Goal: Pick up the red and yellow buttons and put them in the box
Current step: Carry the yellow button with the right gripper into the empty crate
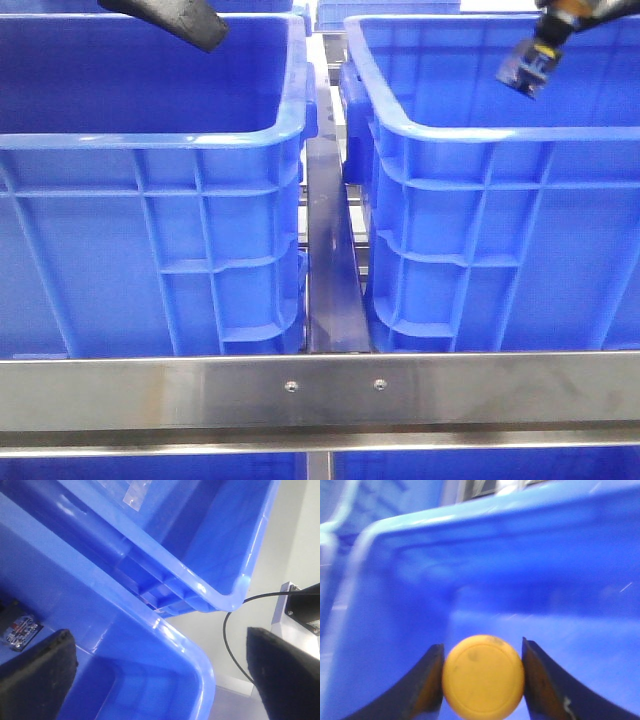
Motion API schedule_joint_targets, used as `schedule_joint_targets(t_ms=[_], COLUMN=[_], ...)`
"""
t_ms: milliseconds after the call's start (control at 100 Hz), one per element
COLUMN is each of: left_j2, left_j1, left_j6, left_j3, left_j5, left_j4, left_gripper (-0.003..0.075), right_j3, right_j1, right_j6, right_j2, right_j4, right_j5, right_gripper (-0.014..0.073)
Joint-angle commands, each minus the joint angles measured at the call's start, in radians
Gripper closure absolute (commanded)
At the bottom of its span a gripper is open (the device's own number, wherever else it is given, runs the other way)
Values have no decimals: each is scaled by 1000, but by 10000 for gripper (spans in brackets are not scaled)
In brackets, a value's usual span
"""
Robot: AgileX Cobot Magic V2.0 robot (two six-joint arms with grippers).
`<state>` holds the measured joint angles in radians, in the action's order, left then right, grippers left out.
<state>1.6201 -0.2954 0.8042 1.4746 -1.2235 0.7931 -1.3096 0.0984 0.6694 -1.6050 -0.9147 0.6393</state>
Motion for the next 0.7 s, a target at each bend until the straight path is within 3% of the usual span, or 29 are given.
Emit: schedule_joint_targets(t_ms=[0,230,690], left_j2=[-46,-46,-46], left_j1=[4,4,4], left_j6=[-8,-8,-8], left_j3=[33,33,33], left_j5=[-44,-44,-44], left_j4=[59,63,63], left_gripper=[82,82,82], right_j3=[-37,-37,-37], right_j1=[-10,-105,-144], right_j6=[126,313,365], right_j2=[24,-26,-149], right_j4=[-52,-52,-51], right_j5=[-102,-252,-440], right_gripper=[471,471,471])
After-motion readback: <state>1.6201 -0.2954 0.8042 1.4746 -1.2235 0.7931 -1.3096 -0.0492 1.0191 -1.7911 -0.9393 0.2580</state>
